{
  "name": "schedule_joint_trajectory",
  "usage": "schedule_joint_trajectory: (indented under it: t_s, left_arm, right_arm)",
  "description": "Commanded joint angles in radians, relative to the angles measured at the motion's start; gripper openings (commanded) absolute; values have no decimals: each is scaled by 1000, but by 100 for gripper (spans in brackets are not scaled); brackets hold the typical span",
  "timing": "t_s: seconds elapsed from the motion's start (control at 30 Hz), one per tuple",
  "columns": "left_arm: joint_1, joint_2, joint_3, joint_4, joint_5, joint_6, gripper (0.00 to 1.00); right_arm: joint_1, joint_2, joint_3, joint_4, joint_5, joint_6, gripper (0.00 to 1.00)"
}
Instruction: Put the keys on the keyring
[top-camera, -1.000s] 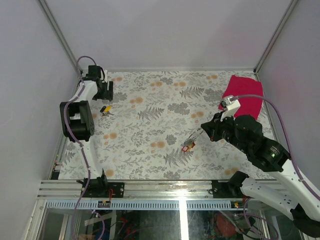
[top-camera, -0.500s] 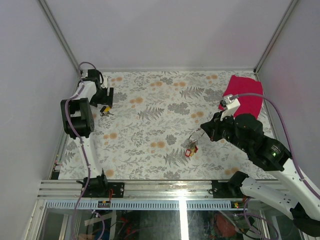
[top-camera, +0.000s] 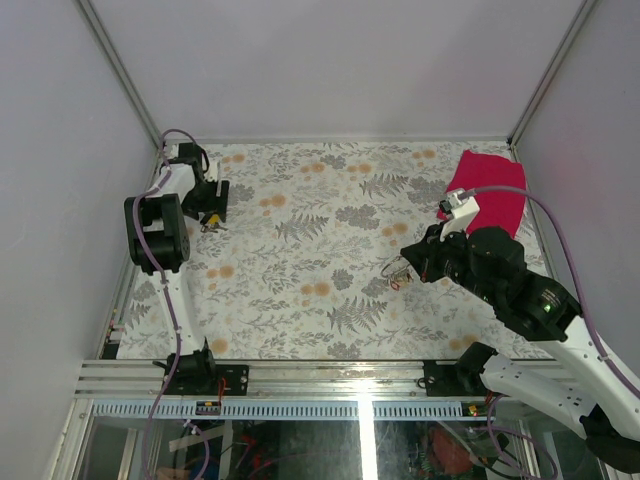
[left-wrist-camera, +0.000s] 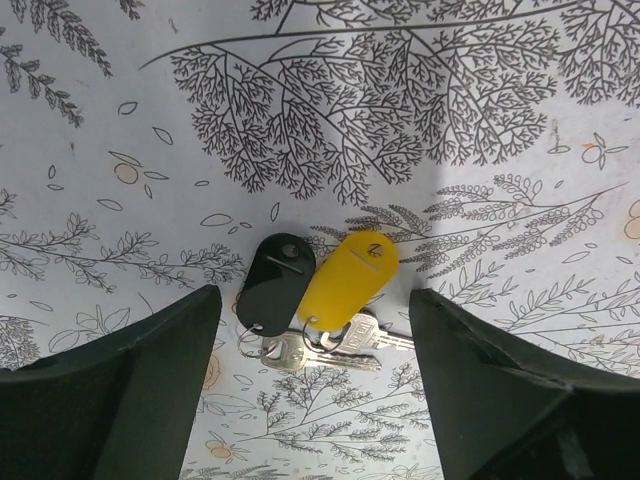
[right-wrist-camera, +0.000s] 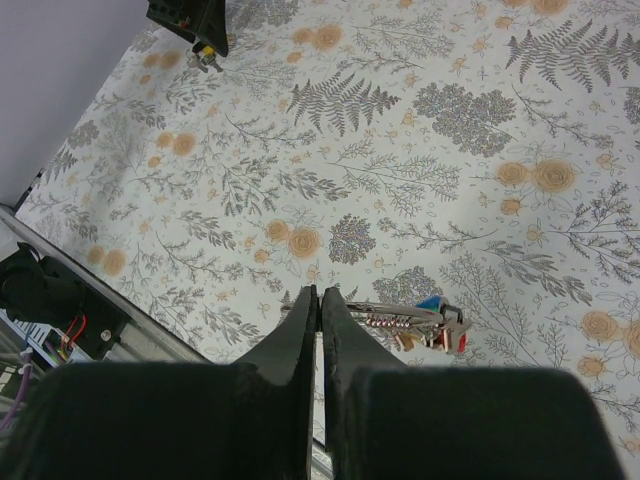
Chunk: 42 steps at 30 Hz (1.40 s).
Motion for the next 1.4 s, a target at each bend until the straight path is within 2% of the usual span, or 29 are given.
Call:
schedule_joint_trajectory:
  t_s: [0.0, 0.47, 0.97, 1.13, 1.37]
  left_arm:
    - [7, 47, 55, -42, 39, 21, 75]
    - [5, 73, 21, -88, 67, 17, 52]
    - [-10, 89, 9, -111, 134, 5, 20]
    - [-42, 87, -11, -114, 147, -5, 12]
    - [-156, 95, -31, -121, 161, -24, 10]
  right_arm:
    - [-3, -13, 52, 45, 9, -8, 0]
    - [-3, -45, 40, 46, 36, 27, 0]
    - [-3, -61, 30, 59, 37, 38, 0]
    - [-4, -66, 23, 63, 36, 37, 0]
    - [-2, -76, 20, 65, 39, 37, 0]
